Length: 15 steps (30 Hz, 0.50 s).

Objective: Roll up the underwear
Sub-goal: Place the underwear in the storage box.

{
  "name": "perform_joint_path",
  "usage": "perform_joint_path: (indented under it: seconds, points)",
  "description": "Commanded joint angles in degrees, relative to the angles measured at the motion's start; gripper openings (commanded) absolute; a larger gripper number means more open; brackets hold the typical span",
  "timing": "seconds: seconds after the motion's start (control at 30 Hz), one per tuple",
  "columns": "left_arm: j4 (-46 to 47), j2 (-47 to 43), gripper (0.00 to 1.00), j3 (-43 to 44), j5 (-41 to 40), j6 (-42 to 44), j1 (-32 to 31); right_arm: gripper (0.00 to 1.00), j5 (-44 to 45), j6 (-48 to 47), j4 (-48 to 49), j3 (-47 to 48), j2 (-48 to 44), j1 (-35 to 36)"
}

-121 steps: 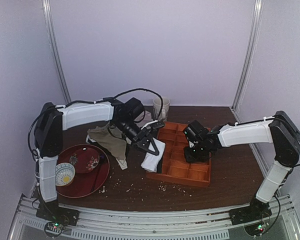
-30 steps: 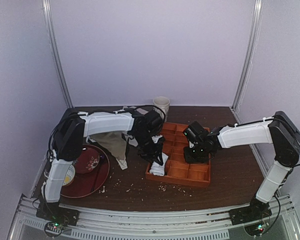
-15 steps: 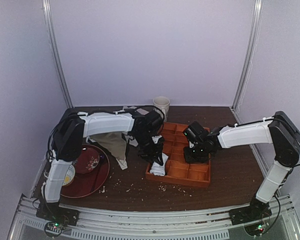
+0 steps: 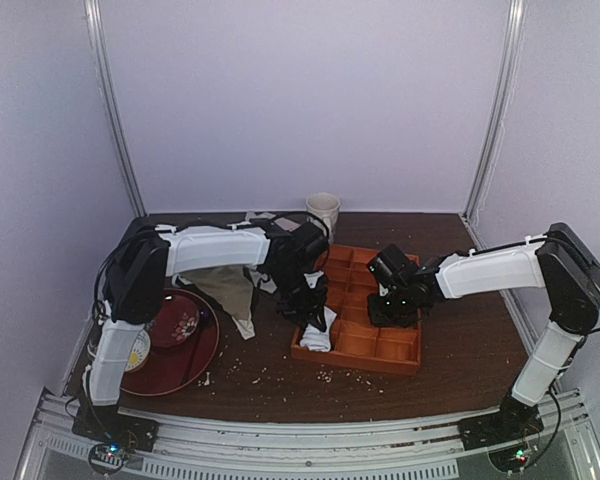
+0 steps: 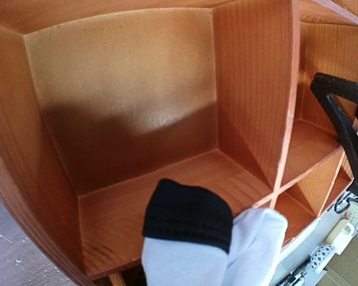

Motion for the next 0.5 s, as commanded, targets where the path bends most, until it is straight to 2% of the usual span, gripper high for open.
perform_joint_path:
  seconds: [0.0, 0.27, 0.4, 0.47]
  points:
    - [-3.6, 6.8, 0.00, -4.7, -11.9, -3.6, 0.7, 0.22, 0.9, 0.3, -0.5, -0.9, -1.5, 0.4]
    - [-2.3, 6.1, 0.00, -5.1, -12.7, -4.8, 0.6, 0.23, 0.9, 0.3, -0.7, -0.6, -1.5, 0.4]
    - [-2.5, 4.7, 0.17, -4.6, -12.7, -4.6, 0.6, 0.23, 1.0, 0.2, -0.7, -0.6, -1.5, 0.5]
    - [-3.0, 3.7, 0.20, -4.5, -12.7, -4.6, 0.6, 0.23, 1.1, 0.2, -0.8, -0.5, -1.6, 0.4]
